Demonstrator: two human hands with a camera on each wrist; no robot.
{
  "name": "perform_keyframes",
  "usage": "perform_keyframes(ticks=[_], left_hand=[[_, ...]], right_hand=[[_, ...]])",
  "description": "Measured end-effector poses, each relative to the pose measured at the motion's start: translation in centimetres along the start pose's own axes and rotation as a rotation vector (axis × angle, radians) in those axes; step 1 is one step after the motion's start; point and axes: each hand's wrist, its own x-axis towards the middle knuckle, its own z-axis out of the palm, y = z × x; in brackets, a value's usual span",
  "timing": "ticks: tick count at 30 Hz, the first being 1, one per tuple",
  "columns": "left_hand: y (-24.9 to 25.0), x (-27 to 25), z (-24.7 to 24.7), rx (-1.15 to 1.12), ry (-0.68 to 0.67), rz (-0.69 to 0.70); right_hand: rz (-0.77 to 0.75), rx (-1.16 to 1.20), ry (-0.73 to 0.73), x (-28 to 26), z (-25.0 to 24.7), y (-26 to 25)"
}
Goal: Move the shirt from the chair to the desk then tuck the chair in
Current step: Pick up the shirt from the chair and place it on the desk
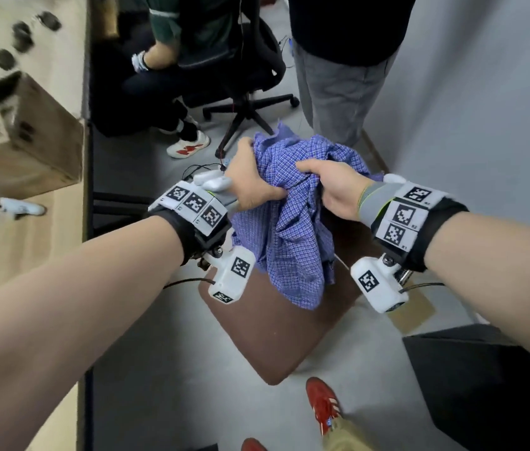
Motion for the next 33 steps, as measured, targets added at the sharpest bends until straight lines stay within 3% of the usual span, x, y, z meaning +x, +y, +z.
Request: perform_keyframes(ticks=[3, 5, 9, 12, 14, 17, 18, 20, 25, 29, 33], left_hand=[[-0.1, -2.1, -2.9, 0.021, 0.072, 0.056], [-0.1, -3.9, -5.0, 0.108, 0.079, 0.066], [0.1, -7.2, -8.7, 0.129, 0.146, 0.007], [-0.4, -9.6, -11.1, 0.085, 0.183, 0.001], [-1.5, -11.5, -12.6, 0.061, 0.188, -0.006], [-4.0, -13.9, -14.7, 0.013, 0.208, -0.033], [-5.1, -15.1, -15.6, -0.012, 0.226, -0.056], [-6.4, -16.0, -16.2, -0.055, 0.264, -0.107], [-11.6, -20.8, -19.4, -0.138, 0.485, -0.299], [-15.9, -24.8, -21.6, -0.099, 0.542, -0.407], [-21.2, -30.1, -24.1, -0.052, 0.552, -0.472]], right_hand=[[-0.033, -0.050, -0.097, -1.8, 2.0, -1.6], [-0.065, -0.080, -0.063, -2.6, 2.5, -2.5], [-0.190, 0.022, 0.385, -2.2, 1.8, -3.4], [-0.319, -0.112, 0.589, -2.0, 2.5, -3.5], [-0.303, -0.187, 0.454, -2.7, 5.5, -3.4], [-0.007, -0.035, 0.000, -4.8, 11.2, -1.9], [0.005, -0.074, -0.199, -6.0, 13.5, -0.7], [-0.056, -0.155, -0.285, -7.9, 16.0, 0.9], [0.117, 0.139, -0.558, -9.1, 23.8, 4.4], [0.229, 0.056, -0.703, -10.8, 29.2, 7.7], [0.316, -0.198, -0.953, -13.9, 36.5, 11.5]])
